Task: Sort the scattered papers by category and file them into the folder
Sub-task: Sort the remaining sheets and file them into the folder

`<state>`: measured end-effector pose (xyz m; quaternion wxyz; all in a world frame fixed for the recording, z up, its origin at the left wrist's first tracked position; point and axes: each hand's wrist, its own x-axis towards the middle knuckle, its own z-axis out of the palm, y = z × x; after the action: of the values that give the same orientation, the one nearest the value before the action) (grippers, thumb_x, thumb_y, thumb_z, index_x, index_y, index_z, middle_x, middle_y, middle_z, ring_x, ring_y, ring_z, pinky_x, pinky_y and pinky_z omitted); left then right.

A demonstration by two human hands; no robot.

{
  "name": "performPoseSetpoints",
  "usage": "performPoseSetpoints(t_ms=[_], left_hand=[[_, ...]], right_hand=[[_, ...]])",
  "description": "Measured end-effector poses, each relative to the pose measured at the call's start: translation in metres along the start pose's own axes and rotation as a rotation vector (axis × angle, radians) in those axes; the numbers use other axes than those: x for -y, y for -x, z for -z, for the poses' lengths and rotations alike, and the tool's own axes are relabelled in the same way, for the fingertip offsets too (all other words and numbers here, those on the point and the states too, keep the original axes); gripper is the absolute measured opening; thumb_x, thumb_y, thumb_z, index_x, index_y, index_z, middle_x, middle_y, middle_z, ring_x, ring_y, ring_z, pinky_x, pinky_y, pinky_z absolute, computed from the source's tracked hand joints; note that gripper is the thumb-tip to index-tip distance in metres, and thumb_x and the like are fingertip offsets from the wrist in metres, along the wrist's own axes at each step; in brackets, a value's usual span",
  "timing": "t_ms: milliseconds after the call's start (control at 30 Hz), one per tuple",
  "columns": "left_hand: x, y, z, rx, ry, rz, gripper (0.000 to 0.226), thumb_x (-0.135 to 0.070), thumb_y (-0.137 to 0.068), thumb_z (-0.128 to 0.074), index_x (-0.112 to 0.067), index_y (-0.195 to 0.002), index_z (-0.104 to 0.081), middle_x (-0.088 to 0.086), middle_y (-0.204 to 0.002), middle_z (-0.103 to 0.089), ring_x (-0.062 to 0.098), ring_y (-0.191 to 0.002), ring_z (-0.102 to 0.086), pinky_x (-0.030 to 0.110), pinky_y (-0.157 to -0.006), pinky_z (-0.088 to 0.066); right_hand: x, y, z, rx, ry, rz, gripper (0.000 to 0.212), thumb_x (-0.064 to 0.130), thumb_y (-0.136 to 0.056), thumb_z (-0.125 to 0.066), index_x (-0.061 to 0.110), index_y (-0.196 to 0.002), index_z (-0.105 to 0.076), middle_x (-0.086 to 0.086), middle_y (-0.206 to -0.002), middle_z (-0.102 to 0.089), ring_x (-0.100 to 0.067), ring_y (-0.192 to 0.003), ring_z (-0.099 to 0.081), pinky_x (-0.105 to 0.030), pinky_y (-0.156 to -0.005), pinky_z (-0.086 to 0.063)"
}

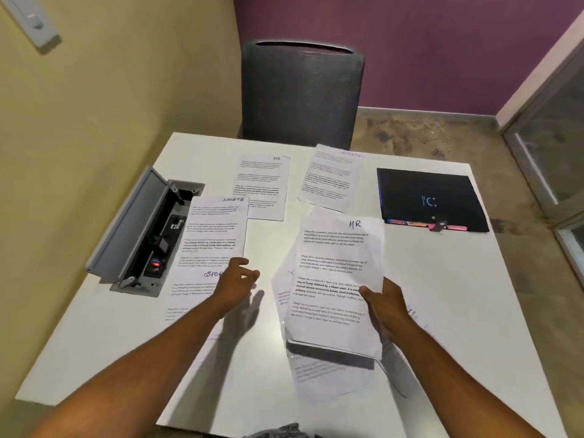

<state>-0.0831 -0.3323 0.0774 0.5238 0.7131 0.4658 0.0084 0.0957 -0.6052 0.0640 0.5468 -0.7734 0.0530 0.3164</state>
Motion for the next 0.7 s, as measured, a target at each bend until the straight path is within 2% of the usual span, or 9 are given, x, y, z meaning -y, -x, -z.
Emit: performPoseSetpoints(t_ms=[67,100,200,333,433,533,633,667,700], left_hand=[[-0.003,-0.029,0.013,-0.014,-0.06,0.027,0.031,-0.024,-0.096,-0.063,-0.017,-0.121,-0.046,0.001,-0.101,-0.065,0.015,-0.078,-0.065,0.025,-0.059,-0.049],[-0.002,-0.049,0.018,-0.018,-0.077,0.029,0.032,-0.025,-0.095,-0.064,-0.017,-0.121,-0.047,0.002,-0.101,-0.066,0.019,-0.08,-0.066,0.028,-0.062,-0.051],[-0.006,-0.107,0.029,-0.026,-0.107,0.036,0.035,-0.028,-0.092,-0.066,-0.015,-0.122,-0.052,0.007,-0.106,-0.07,0.03,-0.095,-0.069,0.041,-0.083,-0.055],[-0.026,-0.183,0.036,-0.067,-0.219,-0.048,0.035,-0.027,-0.09,-0.065,-0.01,-0.12,-0.057,0.01,-0.113,-0.067,0.03,-0.106,-0.063,0.036,-0.092,-0.048],[-0.037,-0.242,0.038,-0.107,-0.293,-0.097,0.039,-0.03,-0.087,-0.066,-0.008,-0.119,-0.061,0.015,-0.12,-0.064,0.034,-0.114,-0.059,0.04,-0.098,-0.046],[-0.052,-0.288,0.039,-0.166,-0.403,-0.122,0.053,-0.041,-0.087,-0.065,-0.005,-0.125,-0.057,0.02,-0.127,-0.057,0.039,-0.122,-0.052,0.046,-0.101,-0.043],[-0.072,-0.316,0.04,-0.235,-0.473,-0.037,0.073,-0.053,-0.083,-0.07,-0.001,-0.13,-0.049,0.02,-0.132,-0.047,0.039,-0.126,-0.046,0.049,-0.1,-0.045],[-0.077,-0.324,0.04,-0.247,-0.486,0.012,0.079,-0.056,-0.08,-0.072,-0.001,-0.13,-0.046,0.02,-0.133,-0.045,0.039,-0.126,-0.045,0.049,-0.101,-0.045],[-0.079,-0.332,0.041,-0.245,-0.497,0.049,0.085,-0.06,-0.076,-0.074,-0.001,-0.131,-0.044,0.019,-0.134,-0.044,0.038,-0.127,-0.044,0.049,-0.102,-0.044]], right_hand=[[-0.001,-0.005,0.004,-0.035,-0.038,-0.033,0.038,-0.002,-0.092,-0.068,0.013,-0.127,-0.065,-0.005,-0.116,-0.074,-0.028,-0.105,-0.071,-0.05,-0.101,-0.053],[0.0,-0.008,0.004,-0.058,-0.053,-0.05,0.038,-0.002,-0.092,-0.067,0.011,-0.127,-0.065,-0.005,-0.116,-0.074,-0.028,-0.105,-0.071,-0.049,-0.101,-0.053],[0.006,-0.013,0.0,-0.134,-0.08,-0.086,0.037,-0.001,-0.093,-0.067,0.011,-0.128,-0.064,-0.005,-0.115,-0.074,-0.028,-0.105,-0.071,-0.044,-0.098,-0.054],[0.011,-0.027,-0.012,-0.224,-0.139,-0.115,0.036,0.002,-0.095,-0.066,0.013,-0.129,-0.064,-0.005,-0.118,-0.074,-0.027,-0.104,-0.07,-0.039,-0.096,-0.052],[0.015,-0.036,-0.027,-0.273,-0.181,-0.137,0.034,0.002,-0.095,-0.066,0.015,-0.127,-0.066,-0.003,-0.117,-0.075,-0.025,-0.105,-0.071,-0.044,-0.102,-0.05],[0.018,-0.042,-0.039,-0.285,-0.196,-0.196,0.029,0.006,-0.096,-0.067,0.021,-0.121,-0.068,-0.012,-0.122,-0.072,-0.04,-0.124,-0.06,-0.057,-0.107,-0.041],[0.027,-0.047,-0.049,-0.286,-0.177,-0.195,0.027,0.007,-0.097,-0.065,0.021,-0.121,-0.067,-0.03,-0.129,-0.057,-0.064,-0.127,-0.039,-0.056,-0.1,-0.039],[0.03,-0.05,-0.051,-0.284,-0.164,-0.194,0.027,0.007,-0.098,-0.065,0.019,-0.122,-0.067,-0.035,-0.13,-0.054,-0.067,-0.125,-0.032,-0.054,-0.095,-0.042],[0.034,-0.05,-0.054,-0.278,-0.159,-0.197,0.026,0.008,-0.098,-0.065,0.017,-0.122,-0.066,-0.04,-0.124,-0.056,-0.067,-0.123,-0.035,-0.048,-0.085,-0.048]])
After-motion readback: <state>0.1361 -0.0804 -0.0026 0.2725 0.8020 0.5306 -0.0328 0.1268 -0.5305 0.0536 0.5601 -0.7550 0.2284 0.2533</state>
